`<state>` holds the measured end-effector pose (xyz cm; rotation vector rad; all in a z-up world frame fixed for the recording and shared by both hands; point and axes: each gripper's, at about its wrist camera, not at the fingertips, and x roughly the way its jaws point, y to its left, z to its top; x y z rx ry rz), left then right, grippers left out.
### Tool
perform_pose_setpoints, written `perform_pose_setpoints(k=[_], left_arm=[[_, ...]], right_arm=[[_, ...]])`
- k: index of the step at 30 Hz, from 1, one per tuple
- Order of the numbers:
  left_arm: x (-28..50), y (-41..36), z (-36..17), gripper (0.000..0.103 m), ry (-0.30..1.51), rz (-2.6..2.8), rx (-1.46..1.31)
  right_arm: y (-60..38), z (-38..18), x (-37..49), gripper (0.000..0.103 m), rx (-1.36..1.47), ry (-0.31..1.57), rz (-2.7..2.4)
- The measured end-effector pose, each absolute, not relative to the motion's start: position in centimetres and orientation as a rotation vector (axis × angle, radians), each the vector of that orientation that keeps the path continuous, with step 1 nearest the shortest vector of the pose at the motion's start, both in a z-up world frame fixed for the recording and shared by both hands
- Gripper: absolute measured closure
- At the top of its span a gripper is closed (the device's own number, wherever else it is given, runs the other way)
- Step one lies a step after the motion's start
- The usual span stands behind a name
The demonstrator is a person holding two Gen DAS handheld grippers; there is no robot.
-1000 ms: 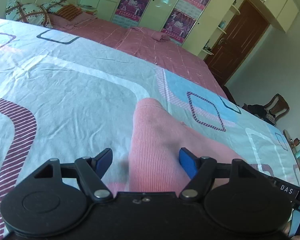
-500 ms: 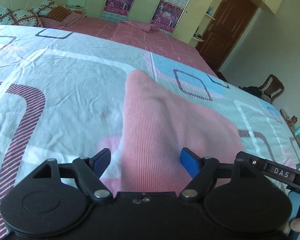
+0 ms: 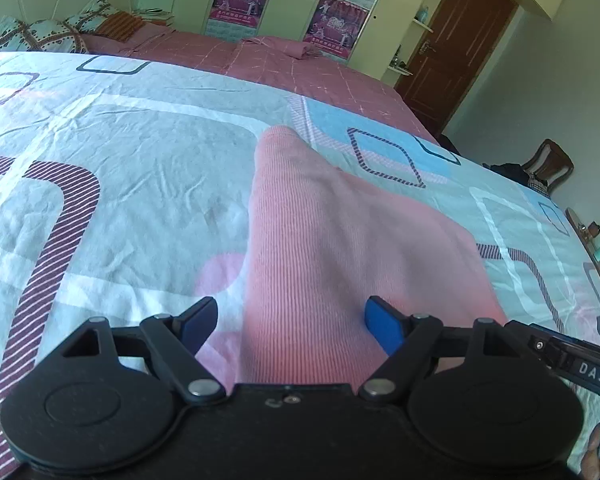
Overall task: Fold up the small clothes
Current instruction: 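Move both grippers to the folded sweatshirt's end and close on it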
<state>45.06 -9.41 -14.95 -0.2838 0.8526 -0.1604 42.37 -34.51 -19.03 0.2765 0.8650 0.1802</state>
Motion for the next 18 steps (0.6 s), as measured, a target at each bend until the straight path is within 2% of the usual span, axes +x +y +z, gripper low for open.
perform_pose_setpoints(k=[8, 18], left_arm=[[42.9, -10.1, -15.0, 0.023, 0.87, -0.204, -0.256], [40.8, -10.0, -16.4, 0.022, 0.913, -0.24, -0.266]], right_arm=[[-33.5, -18.0, 39.0, 0.055, 0.241, 0.849, 0.239], [-33.9, -20.1, 36.7, 0.055, 0.219, 0.922, 0.215]])
